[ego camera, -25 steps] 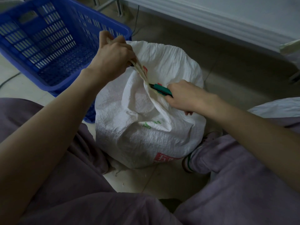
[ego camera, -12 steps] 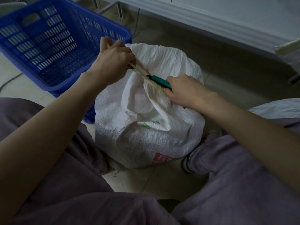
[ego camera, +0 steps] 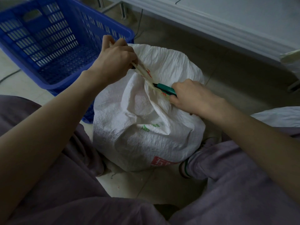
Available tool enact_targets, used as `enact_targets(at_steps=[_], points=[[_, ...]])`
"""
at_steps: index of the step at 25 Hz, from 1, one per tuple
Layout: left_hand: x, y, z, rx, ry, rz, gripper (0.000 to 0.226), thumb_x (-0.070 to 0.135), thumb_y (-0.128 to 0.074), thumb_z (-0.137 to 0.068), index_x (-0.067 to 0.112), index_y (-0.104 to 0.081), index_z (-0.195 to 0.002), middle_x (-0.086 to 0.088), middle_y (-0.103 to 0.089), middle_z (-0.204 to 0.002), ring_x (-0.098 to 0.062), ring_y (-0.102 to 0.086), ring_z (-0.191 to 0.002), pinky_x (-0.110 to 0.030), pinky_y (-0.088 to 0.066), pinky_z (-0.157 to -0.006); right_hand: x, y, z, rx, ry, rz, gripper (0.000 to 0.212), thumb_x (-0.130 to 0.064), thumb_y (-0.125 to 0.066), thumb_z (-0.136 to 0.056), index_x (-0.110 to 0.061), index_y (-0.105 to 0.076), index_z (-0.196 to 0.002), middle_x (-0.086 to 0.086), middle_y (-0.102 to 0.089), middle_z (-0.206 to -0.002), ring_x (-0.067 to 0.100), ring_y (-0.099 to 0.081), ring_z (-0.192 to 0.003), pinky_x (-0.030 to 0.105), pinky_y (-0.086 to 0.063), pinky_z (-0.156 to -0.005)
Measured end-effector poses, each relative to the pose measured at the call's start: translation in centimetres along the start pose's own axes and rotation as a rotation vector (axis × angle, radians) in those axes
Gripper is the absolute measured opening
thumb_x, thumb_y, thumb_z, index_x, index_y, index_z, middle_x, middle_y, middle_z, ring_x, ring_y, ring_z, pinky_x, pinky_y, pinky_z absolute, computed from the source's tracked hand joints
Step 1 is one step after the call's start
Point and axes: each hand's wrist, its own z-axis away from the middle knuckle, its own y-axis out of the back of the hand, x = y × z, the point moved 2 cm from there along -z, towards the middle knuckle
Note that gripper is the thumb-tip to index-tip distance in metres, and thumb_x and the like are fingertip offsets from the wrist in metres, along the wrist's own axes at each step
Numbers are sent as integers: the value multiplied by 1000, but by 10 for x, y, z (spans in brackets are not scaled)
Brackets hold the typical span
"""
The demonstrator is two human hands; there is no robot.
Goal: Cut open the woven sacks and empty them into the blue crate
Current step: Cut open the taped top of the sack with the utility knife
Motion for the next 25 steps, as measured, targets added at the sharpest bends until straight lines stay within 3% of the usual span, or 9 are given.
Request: enact_targets(at_steps=[3, 5, 8, 13, 15, 19, 23, 25], points=[[-3, 0, 0, -10, 21, -2, 17, 14, -60, -88, 10, -66, -104, -6, -66, -105, -29, -46, -106, -45, -22, -94, -2, 0, 0, 27, -6, -10, 30, -27, -41, -97, -3, -58, -105, 4, -41, -73, 22, -46, -66, 31, -34, -56], [-3, 0, -1, -12, 32, 0, 17, 15, -59, -89, 11, -66, -103, -6, -66, -104, -29, -47, -105, -45, -22, -94, -4, -2, 2, 23, -17, -2, 31, -27, -41, -97, -3, -57, -109, 9, -50, -81, 24, -49, -69, 30, -34, -56], [4, -5, 1, -23, -29, -17, 12, 12, -58, -88, 11, -67, -97, -5, -66, -98, -28, -48, -101, -43, -23, -93, -8, -13, 6, -13, -23, 49, 33, -26, -40, -98, -4, -53, -119, 16, -57, -108, 32, -58, -91, 32, -35, -64], [-4, -10, 8, -25, 17, -23, 13, 9, -57, -89, 11, -66, -98, -4, -65, -95, -27, -47, -98, -43, -23, -91, -4, -19, 2, -31, -53, 91, 32, -23, -39, -99, -3, -51, -120, 18, -57, -114, 34, -58, -101, 33, -35, -68], [-4, -10, 8, -25, 18, -25, 13, 8, -57, -89, 11, -66, -98, -4, -64, -94, -27, -47, -97, -44, -23, -91, 0, -16, 1, -45, -61, 71, 31, -24, -40, -98, -3, -54, -117, 18, -58, -110, 33, -58, -95, 32, -36, -66], [-9, -10, 9, -53, 90, -30, 16, 13, -57, -90, 9, -64, -104, -7, -63, -101, -28, -45, -100, -44, -23, -92, 12, -7, 1, -46, 14, -94, 23, -34, -45, -96, -13, -55, -91, 6, -57, -79, 16, -49, -59, 28, -39, -53], [-18, -9, 8, -67, 193, 4, 21, 22, -55, -90, 11, -64, -106, -5, -62, -103, -27, -45, -100, -43, -24, -91, 28, 17, 8, 75, 3, -269, 19, -34, -53, -93, -18, -53, -83, -4, -50, -64, 9, -46, -54, 20, -33, -45], [-17, -9, 8, -81, 246, 84, 36, 38, -49, -88, 13, -65, -108, -4, -62, -105, -26, -45, -102, -43, -23, -91, 29, 22, 9, 127, -37, -344, 22, -34, -58, -91, -18, -49, -79, -7, -46, -63, 5, -43, -54, 16, -29, -43]])
